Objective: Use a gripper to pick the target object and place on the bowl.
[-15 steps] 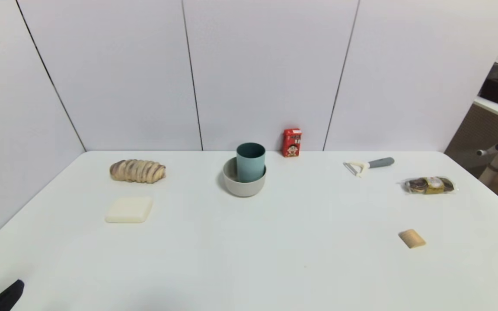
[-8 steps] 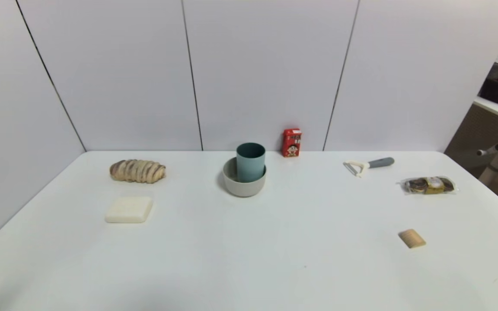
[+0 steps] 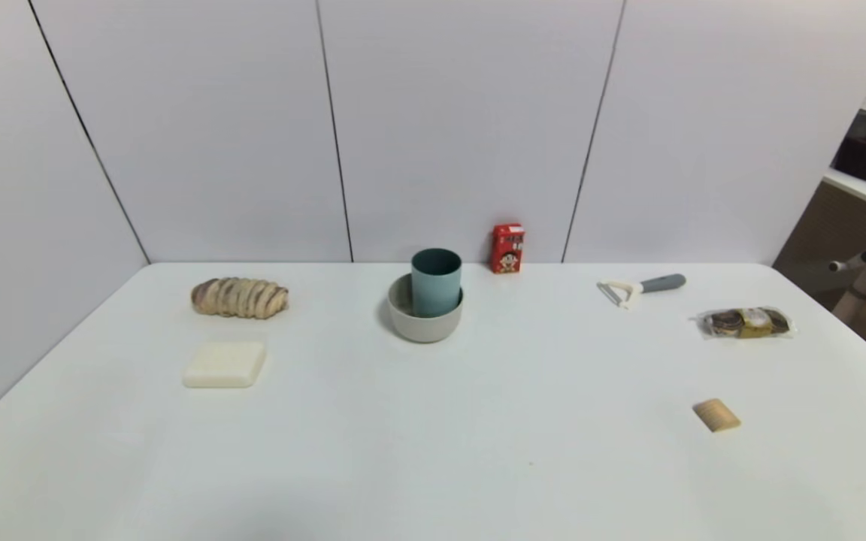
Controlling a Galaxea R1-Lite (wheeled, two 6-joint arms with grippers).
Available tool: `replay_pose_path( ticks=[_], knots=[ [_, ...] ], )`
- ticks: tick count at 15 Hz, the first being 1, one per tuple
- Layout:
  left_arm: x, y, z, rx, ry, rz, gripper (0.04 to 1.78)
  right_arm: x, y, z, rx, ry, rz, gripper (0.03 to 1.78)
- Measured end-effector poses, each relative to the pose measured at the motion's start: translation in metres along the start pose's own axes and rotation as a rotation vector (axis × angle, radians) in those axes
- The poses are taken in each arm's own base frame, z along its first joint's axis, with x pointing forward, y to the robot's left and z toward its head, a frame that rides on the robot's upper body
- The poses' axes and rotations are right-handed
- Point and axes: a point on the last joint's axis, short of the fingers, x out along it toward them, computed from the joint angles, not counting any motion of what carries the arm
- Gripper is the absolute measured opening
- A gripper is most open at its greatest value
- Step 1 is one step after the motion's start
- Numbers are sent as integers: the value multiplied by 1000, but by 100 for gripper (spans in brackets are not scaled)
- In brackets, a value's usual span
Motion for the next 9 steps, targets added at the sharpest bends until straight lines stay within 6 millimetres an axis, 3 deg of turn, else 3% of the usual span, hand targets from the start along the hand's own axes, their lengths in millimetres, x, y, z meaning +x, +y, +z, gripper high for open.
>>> replay_pose_path(
  ticks=[3,9],
  knots=[
    [-3,-3,-16,-15,107,-50,169,0,0,0,0,-1,1,171],
    [-4,-3,-17,-67,97,-50,169,0,0,0,0,-1,1,171]
  ],
)
